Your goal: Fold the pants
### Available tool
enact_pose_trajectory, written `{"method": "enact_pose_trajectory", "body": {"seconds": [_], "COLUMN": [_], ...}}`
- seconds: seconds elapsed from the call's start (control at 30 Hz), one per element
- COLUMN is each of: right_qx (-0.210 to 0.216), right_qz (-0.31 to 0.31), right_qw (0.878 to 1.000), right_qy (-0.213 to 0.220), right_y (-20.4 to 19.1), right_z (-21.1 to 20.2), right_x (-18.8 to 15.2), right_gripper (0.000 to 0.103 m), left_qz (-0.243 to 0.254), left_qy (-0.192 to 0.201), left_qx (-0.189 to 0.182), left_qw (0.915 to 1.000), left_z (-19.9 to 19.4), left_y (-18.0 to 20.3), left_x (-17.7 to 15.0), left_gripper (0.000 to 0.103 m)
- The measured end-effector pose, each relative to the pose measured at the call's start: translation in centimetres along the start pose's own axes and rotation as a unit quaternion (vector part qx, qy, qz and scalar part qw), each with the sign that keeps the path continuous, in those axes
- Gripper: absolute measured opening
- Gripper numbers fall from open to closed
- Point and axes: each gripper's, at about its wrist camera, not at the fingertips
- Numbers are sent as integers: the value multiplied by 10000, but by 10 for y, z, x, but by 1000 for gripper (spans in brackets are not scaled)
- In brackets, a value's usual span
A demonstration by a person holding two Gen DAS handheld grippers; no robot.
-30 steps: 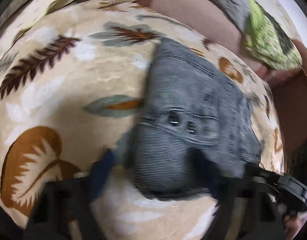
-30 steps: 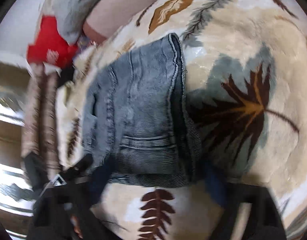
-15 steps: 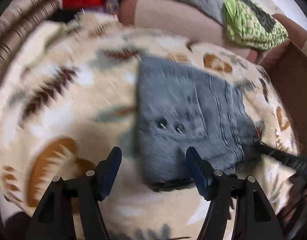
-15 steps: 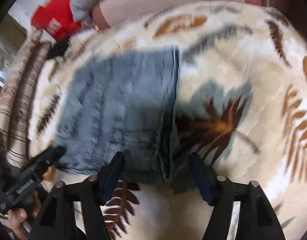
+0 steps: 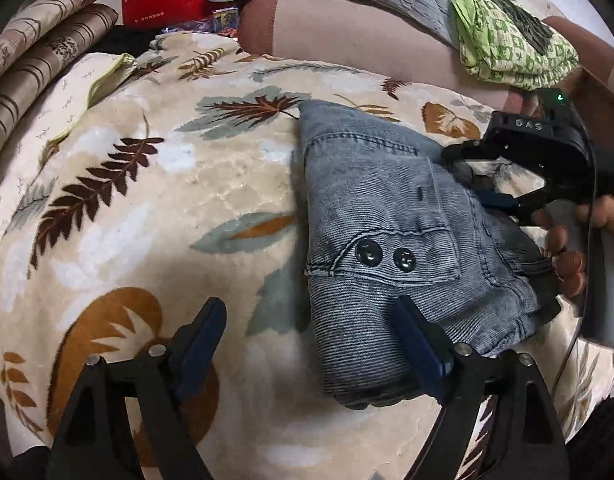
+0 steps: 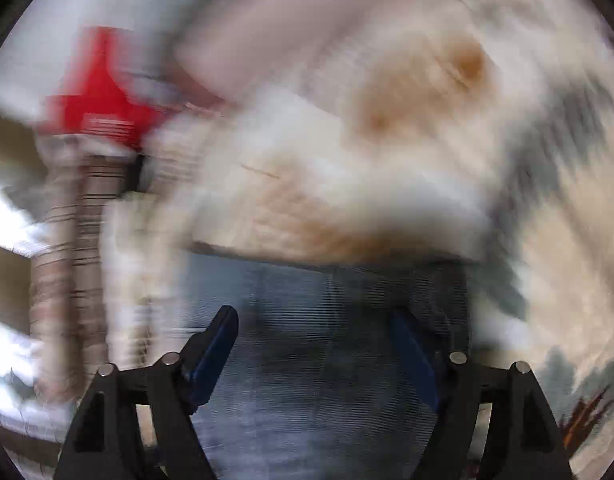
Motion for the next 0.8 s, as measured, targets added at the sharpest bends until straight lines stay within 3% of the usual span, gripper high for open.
{"method": "enact_pose_trajectory", "body": {"seconds": [0.03,0.2,0.33,0.43,0.57,0.63,0.7,0.77,0.8], "right_qx": [172,383,744,572,737,973,906,399,458], "right_qz": [-80,-252,-346,-565,-426,-669,-779,-705,-673], "right_qw": [9996,9985,9964,9967,9962,9916,9910,9967,9967], "right_qy": [226,316,231,-132,155,536,605,-8,52], "right_y": [-1,-18,-11,8,-1,-12,-9,17,21], "right_z": [-7,-56,-95,-78,-106,-132,-133,-92,-91], "right_x": [0,-8,-55,-95,-93,-97,-107,-122,-122], "right_gripper": [81,81,81,82,81,83,96,96,96], "left_qz": [-4,-111,-45,37,250,194,178,164,197], "left_qy": [26,80,77,39,106,132,122,91,93], "left_qx": [12,-13,74,159,332,375,428,392,405], "left_qw": [10000,9999,9999,9999,9991,9990,9989,9991,9989], "left_z": [0,0,-1,-1,-17,-23,-28,-31,-35], "left_y": [-1,-6,-3,2,7,7,8,11,12], "left_x": [0,0,2,3,8,7,6,4,4], "left_gripper": [88,90,90,89,89,89,89,89,89]}}
Point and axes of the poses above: each gripper's, at about its wrist camera, not at the fingertips, and z roughly the way its jaws point, y to its right, x to its top, and after that the axes turned 15 degrees about y, right-handed
